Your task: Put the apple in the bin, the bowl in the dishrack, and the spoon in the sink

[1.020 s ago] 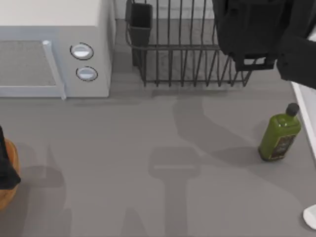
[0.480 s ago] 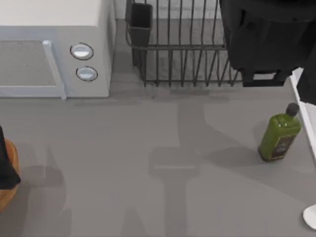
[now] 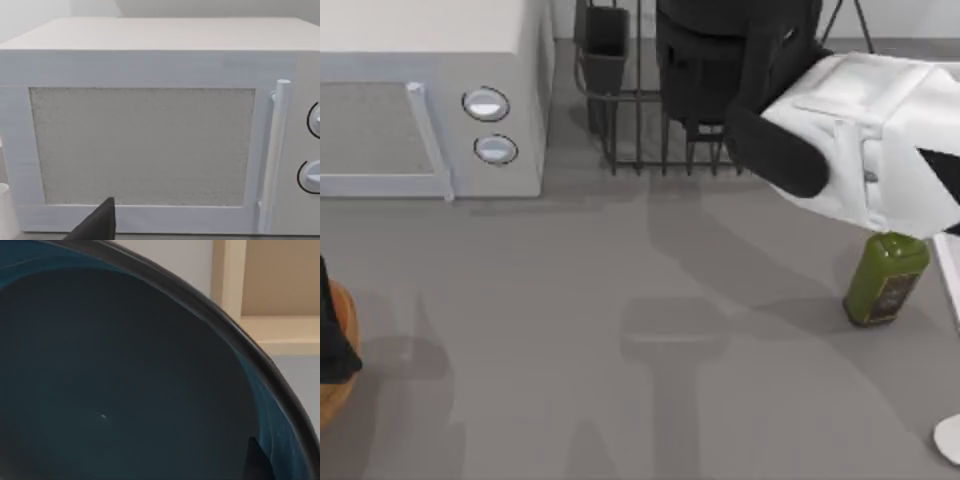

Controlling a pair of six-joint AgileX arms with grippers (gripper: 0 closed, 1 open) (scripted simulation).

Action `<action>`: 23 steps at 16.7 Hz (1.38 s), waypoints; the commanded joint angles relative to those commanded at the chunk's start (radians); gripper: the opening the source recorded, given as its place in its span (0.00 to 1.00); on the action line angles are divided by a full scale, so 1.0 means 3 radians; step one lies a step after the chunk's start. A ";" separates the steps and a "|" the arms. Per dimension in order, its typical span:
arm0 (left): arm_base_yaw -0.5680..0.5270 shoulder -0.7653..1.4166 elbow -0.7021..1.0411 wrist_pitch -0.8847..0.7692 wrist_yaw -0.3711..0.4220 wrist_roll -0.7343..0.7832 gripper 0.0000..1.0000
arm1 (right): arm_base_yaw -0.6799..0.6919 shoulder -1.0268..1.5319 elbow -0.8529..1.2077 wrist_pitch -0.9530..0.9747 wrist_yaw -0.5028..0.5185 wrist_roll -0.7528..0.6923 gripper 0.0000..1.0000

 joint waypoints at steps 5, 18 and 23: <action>0.0000 0.0000 0.0000 0.0000 0.0000 0.0000 1.00 | -0.0544 0.0765 -0.0179 0.0988 -0.0553 -0.0023 0.00; 0.0000 0.0000 0.0000 0.0000 0.0000 0.0000 1.00 | -0.0692 0.0935 -0.0226 0.1178 -0.0704 -0.0022 0.45; 0.0000 0.0000 0.0000 0.0000 0.0000 0.0000 1.00 | -0.0692 0.0935 -0.0226 0.1178 -0.0704 -0.0022 0.83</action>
